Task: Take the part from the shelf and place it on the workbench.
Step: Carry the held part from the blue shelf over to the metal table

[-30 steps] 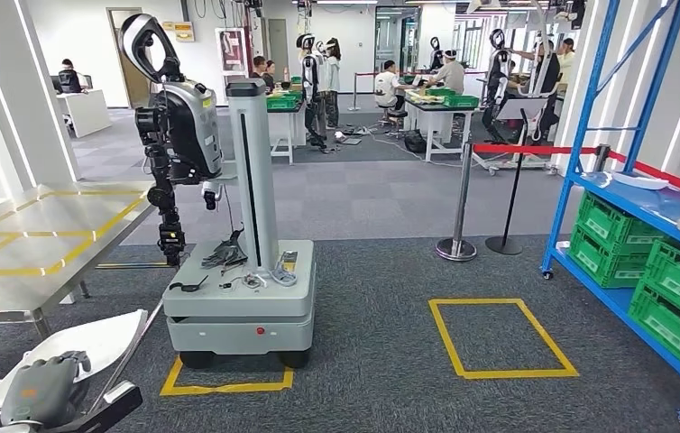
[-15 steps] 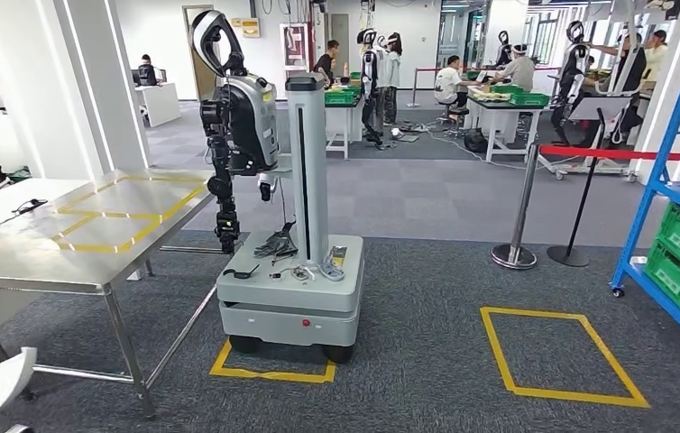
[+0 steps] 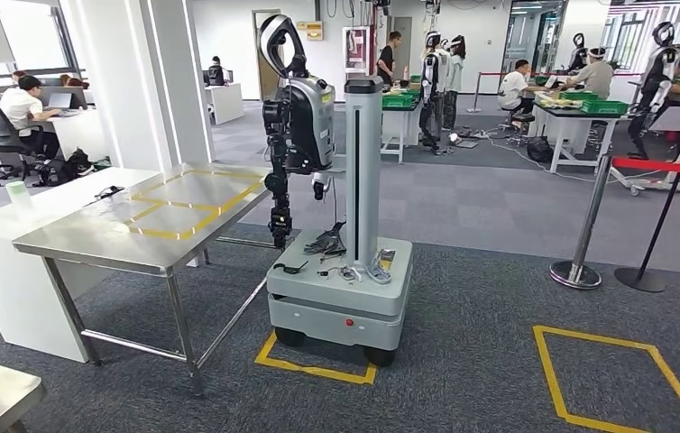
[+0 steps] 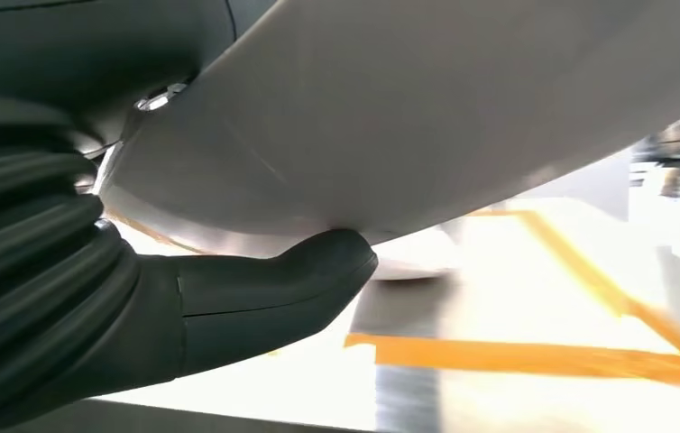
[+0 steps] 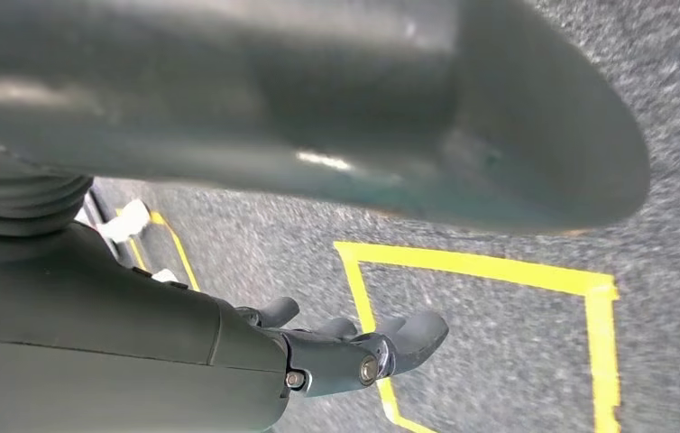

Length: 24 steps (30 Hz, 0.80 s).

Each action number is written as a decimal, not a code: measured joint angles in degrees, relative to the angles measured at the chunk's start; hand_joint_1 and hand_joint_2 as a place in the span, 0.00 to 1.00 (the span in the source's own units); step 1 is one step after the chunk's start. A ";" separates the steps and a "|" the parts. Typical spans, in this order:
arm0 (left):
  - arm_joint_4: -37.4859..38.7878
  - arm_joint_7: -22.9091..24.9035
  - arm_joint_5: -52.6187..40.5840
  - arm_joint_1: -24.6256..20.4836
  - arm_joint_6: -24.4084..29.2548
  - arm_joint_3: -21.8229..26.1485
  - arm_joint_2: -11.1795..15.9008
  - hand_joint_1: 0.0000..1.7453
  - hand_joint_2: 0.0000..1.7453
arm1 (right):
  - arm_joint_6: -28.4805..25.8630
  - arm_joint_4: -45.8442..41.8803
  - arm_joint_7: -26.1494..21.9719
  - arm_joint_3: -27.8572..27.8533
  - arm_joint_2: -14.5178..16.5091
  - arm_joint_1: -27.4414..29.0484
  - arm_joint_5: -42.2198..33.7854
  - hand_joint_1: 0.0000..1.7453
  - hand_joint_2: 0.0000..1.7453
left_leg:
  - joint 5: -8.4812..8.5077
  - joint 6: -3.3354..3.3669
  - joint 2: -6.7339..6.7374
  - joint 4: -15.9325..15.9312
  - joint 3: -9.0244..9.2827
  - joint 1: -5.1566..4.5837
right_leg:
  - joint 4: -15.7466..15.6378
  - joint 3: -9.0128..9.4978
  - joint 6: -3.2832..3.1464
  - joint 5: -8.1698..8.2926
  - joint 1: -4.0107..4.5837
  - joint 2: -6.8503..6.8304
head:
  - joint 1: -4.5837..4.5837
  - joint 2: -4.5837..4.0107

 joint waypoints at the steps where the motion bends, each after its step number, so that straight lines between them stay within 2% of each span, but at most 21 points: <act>1: 0.17 1.20 0.03 0.54 0.04 0.71 0.60 1.00 1.00 | 0.09 0.00 -0.21 -0.01 0.01 -0.01 0.36 0.00 0.00 | 0.13 0.32 -0.51 -0.06 0.07 0.10 | -0.04 0.10 0.28 -0.04 0.04 -0.29 | -0.01 0.00; 2: 0.37 2.67 -0.06 0.96 0.11 1.38 1.23 1.00 1.00 | 0.15 0.00 -0.37 0.00 0.03 -0.02 0.70 0.00 0.00 | 0.28 0.58 -0.96 -0.16 0.13 0.27 | 0.22 0.06 0.66 -0.30 0.01 0.17 | 0.00 0.00; 4: 0.71 6.25 -0.70 1.29 0.31 2.48 2.21 1.00 1.00 | 0.22 0.00 -0.51 0.01 0.07 -0.04 1.21 0.00 0.00 | 0.68 1.14 -1.87 -0.36 0.24 0.69 | 3.27 -1.17 1.47 -2.41 -0.21 2.58 | 0.01 0.00; 5: 0.84 8.11 -1.24 1.29 0.40 2.85 2.52 1.00 1.00 | 0.22 0.00 -0.54 0.02 0.09 -0.02 1.37 0.00 0.00 | 0.79 1.29 -2.36 -0.36 0.12 0.79 | 6.49 -2.58 1.80 -4.25 -0.43 4.05 | 0.02 0.00; 6: 0.98 9.83 -1.78 1.27 0.45 3.17 2.72 1.00 1.00 | 0.22 0.00 -0.55 0.02 0.10 0.02 1.49 0.00 0.00 | 0.87 1.42 -2.89 -0.32 -0.02 0.84 | 10.44 -4.35 1.97 -6.21 -0.59 4.86 | 0.02 0.00; 7: 1.14 11.38 -2.36 1.26 0.44 3.38 2.86 1.00 1.00 | 0.21 0.01 -0.55 0.02 0.12 0.04 1.54 0.00 0.00 | 0.92 1.46 -3.50 -0.26 -0.17 0.86 | 14.05 -6.02 2.07 -7.63 -0.71 5.19 | 0.03 0.00; 8: 1.30 12.70 -2.98 1.25 0.37 3.51 2.96 1.00 1.00 | 0.18 0.01 -0.53 0.02 0.16 0.05 1.57 0.00 0.00 | 0.95 1.47 -4.14 -0.18 -0.28 0.88 | 16.09 -7.00 2.10 -8.00 -0.81 5.28 | 0.03 0.00; 9: 1.47 14.01 -3.72 1.23 0.25 3.60 3.05 1.00 1.00 | 0.14 0.02 -0.47 0.02 0.22 0.04 1.58 0.00 0.00 | 0.97 1.45 -4.78 -0.10 -0.35 0.91 | 15.93 -6.93 2.06 -7.24 -0.88 5.35 | 0.03 0.00; 10: 1.62 15.41 -4.57 1.17 0.03 3.62 3.13 1.00 1.00 | 0.10 0.02 -0.41 0.02 0.28 0.00 1.58 0.00 0.00 | 0.98 1.37 -5.42 -0.01 -0.37 0.96 | 13.43 -5.73 1.96 -5.52 -0.94 5.53 | 0.04 0.00; 11: 1.74 16.73 -5.42 1.06 -0.27 3.62 3.20 1.00 1.00 | 0.07 0.02 -0.35 0.02 0.33 -0.05 1.58 0.00 0.00 | 0.98 1.26 -6.00 0.06 -0.37 1.01 | 9.47 -3.79 1.80 -3.38 -1.00 6.00 | 0.03 0.00; 13: 1.97 19.09 -6.91 0.63 -1.01 3.62 3.43 1.00 1.00 | 0.04 0.02 -0.24 0.02 0.41 -0.14 1.58 0.00 0.00 | 1.10 0.71 -7.06 0.11 -0.52 1.11 | 2.42 -0.53 1.50 -0.86 -0.99 7.68 | 0.02 0.00; 15: 2.13 20.30 -7.83 0.16 -1.59 3.61 3.68 1.00 1.00 | 0.03 0.02 -0.12 0.02 0.49 -0.18 1.66 0.00 0.00 | 1.42 -0.13 -8.01 -0.11 -0.83 1.23 | 0.11 0.31 1.19 -0.52 -0.75 8.31 | -0.02 0.00; 17: 2.27 20.62 -8.17 -0.02 -1.84 3.60 4.04 1.00 1.00 | 0.03 0.02 -0.03 0.02 0.60 -0.24 1.87 0.00 0.00 | 1.77 -0.98 -8.62 -0.53 -1.08 1.38 | -0.37 0.42 0.49 -0.05 -0.63 7.42 | -0.03 0.00; 19: 2.51 20.73 -8.23 -0.30 -1.92 3.60 4.50 1.00 1.00 | 0.03 0.02 -0.02 0.03 0.75 -0.32 2.04 0.00 0.00 | 0.83 -1.44 -6.67 0.72 -1.89 1.33 | -1.05 0.70 -0.36 0.45 -0.76 6.56 | -0.04 0.00; 21: 2.74 20.79 -8.25 -0.87 -1.98 3.61 4.67 1.00 1.00 | 0.03 0.02 -0.02 0.04 0.87 -0.27 2.10 0.00 0.00 | -2.43 -1.67 -3.94 6.44 -4.39 1.20 | -1.37 0.81 -0.81 0.68 -0.72 5.67 | -0.07 0.00; 22: 2.82 20.80 -8.26 -1.02 -2.01 3.61 4.61 1.00 1.00 | 0.03 0.02 -0.01 0.04 0.93 -0.21 2.10 0.00 0.00 | -4.22 -1.80 -3.40 10.31 -6.01 1.19 | -1.36 0.76 -0.89 0.67 -0.65 5.22 | -0.08 0.00; 23: 2.91 20.79 -8.26 -1.01 -2.03 3.60 4.56 1.00 1.00 | 0.04 0.02 -0.01 0.04 0.97 -0.16 2.11 0.00 0.00 | -5.28 -1.89 -3.22 13.33 -7.22 1.19 | -1.32 0.71 -0.94 0.64 -0.59 4.75 | -0.08 0.00; 24: 3.03 20.79 -8.27 -0.93 -2.08 3.60 4.50 1.00 1.00 | 0.05 0.02 -0.01 0.04 1.02 -0.13 2.10 0.00 0.00 | -5.41 -1.92 -3.14 14.71 -7.64 1.19 | -1.26 0.66 -0.98 0.61 -0.54 4.37 | -0.08 0.00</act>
